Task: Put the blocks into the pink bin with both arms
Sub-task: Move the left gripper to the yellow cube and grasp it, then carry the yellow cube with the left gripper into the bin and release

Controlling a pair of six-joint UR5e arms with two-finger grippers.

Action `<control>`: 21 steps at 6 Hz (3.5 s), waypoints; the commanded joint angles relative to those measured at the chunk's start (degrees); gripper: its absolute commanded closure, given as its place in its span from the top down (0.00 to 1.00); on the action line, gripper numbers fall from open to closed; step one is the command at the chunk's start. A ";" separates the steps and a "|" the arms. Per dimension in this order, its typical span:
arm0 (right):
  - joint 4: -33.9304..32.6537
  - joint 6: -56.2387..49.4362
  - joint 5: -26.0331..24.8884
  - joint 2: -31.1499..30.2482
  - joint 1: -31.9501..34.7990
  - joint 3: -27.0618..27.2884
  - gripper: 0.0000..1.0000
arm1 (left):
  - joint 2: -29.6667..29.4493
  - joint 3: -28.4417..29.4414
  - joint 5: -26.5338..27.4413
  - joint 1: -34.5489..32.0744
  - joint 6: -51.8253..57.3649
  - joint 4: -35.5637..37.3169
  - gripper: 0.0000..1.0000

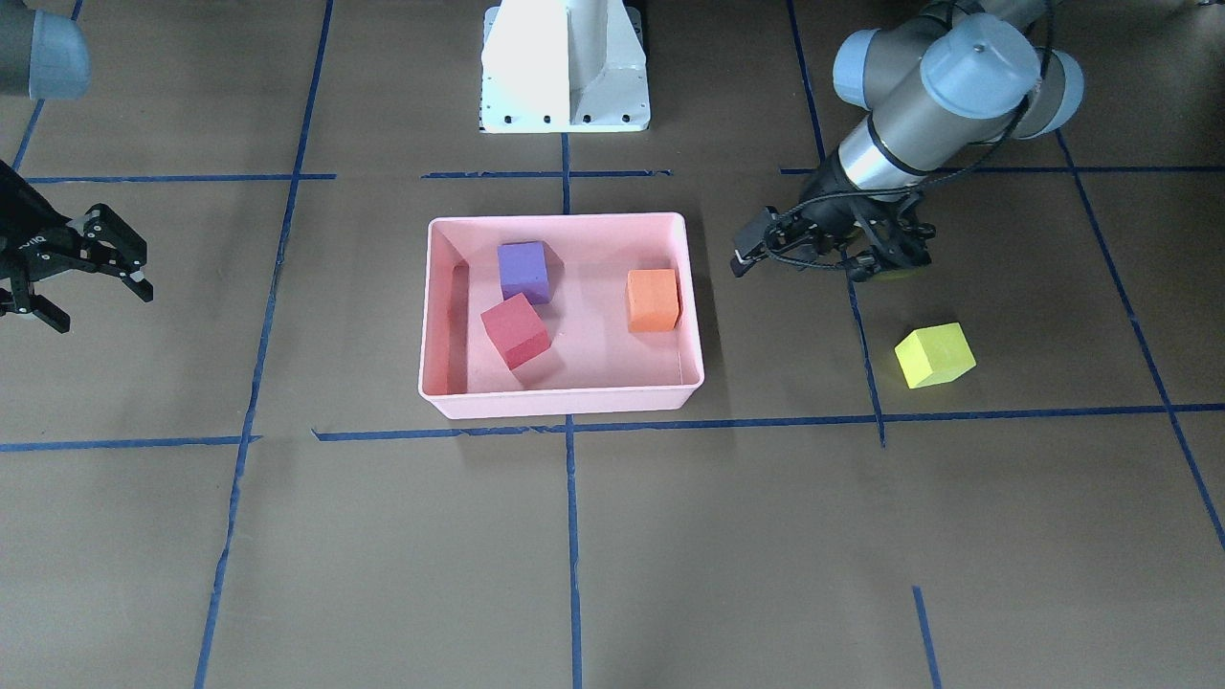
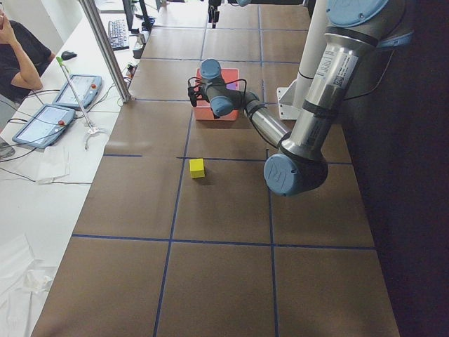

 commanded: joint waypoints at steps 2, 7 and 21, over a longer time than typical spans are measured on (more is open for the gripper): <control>0.00 0.00 -0.06 -0.06 0.00 0.82 0.89 | 4.95 7.67 1.03 -8.28 17.92 0.53 1.00; 0.09 -0.09 0.02 -1.56 0.00 1.88 0.89 | 4.24 15.89 6.05 -6.47 22.43 0.00 1.00; 0.00 -0.09 0.02 -1.47 -0.09 1.61 0.91 | -16.77 4.79 22.72 16.64 -18.98 -3.31 1.00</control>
